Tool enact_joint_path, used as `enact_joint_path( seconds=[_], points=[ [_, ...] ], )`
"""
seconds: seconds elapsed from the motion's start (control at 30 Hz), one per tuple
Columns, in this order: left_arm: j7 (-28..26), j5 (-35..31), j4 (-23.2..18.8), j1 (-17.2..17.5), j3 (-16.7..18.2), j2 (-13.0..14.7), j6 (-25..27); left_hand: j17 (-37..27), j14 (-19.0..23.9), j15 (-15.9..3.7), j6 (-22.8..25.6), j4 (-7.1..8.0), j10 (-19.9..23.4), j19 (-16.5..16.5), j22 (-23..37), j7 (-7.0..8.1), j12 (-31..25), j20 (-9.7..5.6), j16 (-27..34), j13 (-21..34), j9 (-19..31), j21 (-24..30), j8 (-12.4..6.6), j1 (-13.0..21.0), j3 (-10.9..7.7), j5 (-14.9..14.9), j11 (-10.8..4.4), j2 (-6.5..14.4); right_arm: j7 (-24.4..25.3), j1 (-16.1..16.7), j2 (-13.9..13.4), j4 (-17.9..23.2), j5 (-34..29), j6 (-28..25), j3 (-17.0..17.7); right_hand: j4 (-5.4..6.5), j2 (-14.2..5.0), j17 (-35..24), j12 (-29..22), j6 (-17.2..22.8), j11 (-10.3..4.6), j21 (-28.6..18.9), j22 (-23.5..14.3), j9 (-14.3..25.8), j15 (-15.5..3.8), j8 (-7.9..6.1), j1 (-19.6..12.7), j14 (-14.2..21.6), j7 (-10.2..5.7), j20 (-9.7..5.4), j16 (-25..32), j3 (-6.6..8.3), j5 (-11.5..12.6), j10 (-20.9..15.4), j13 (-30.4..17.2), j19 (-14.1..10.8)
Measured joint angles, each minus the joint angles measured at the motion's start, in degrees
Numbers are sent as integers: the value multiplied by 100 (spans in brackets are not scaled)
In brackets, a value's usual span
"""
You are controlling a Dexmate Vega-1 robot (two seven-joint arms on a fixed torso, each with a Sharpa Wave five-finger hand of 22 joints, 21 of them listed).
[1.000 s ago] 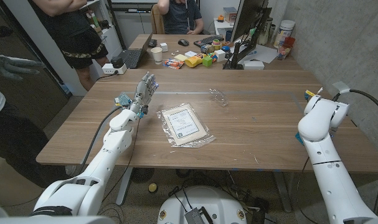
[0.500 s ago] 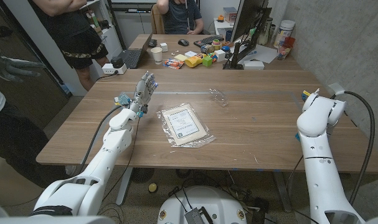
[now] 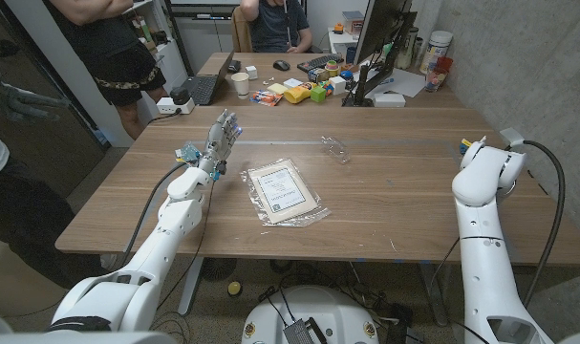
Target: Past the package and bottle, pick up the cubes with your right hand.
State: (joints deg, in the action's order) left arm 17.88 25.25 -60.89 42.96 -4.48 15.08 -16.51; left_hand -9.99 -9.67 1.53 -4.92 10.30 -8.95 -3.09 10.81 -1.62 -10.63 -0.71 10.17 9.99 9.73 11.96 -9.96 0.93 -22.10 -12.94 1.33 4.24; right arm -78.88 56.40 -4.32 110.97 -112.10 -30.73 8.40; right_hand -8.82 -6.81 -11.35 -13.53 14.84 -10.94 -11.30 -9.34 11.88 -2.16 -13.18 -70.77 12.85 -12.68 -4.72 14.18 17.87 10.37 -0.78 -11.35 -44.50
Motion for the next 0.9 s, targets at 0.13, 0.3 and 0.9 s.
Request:
enact_joint_path(
  seconds=[0.13, 0.3, 0.9],
  points=[
    [0, 0, 21, -10, 5, -1, -15, 0, 0, 0, 0, 3, 0, 0, 0, 0, 0, 0, 0, 0, 0, 0, 0, 0, 3, 0, 0, 0, -2, -13, -46, -16, 7, -105, -37, 56, -6, -49, -79, 344, 92, -22, 0, 0, -19, -61, -82, 245, 3, -61, 68, -122, 0, -319, -24, -194],
    [2, 0, 48, -30, 9, -4, -24, 0, 0, 0, 0, 3, 0, 0, 0, 0, 0, 0, 0, 0, 0, 0, 0, 0, 3, 0, 0, 0, -5, -16, -162, -29, 108, -285, -123, 174, -38, -106, -181, 772, 225, 3, 0, -1, -19, -137, -50, 488, 96, -79, 194, -334, 31, -722, -53, -255],
    [53, -12, 162, -97, 27, -29, -39, 0, 0, 0, 0, -11, 0, 0, -1, 0, 0, 0, 0, 0, 0, 0, 0, 0, 63, -21, 0, 0, -7, -17, -566, -42, 472, -803, -382, 266, -116, -142, -579, 1520, 624, 12, -1, 80, -47, -301, 84, 1007, 688, -131, 306, -523, 173, -1728, -288, -489]
  ],
)
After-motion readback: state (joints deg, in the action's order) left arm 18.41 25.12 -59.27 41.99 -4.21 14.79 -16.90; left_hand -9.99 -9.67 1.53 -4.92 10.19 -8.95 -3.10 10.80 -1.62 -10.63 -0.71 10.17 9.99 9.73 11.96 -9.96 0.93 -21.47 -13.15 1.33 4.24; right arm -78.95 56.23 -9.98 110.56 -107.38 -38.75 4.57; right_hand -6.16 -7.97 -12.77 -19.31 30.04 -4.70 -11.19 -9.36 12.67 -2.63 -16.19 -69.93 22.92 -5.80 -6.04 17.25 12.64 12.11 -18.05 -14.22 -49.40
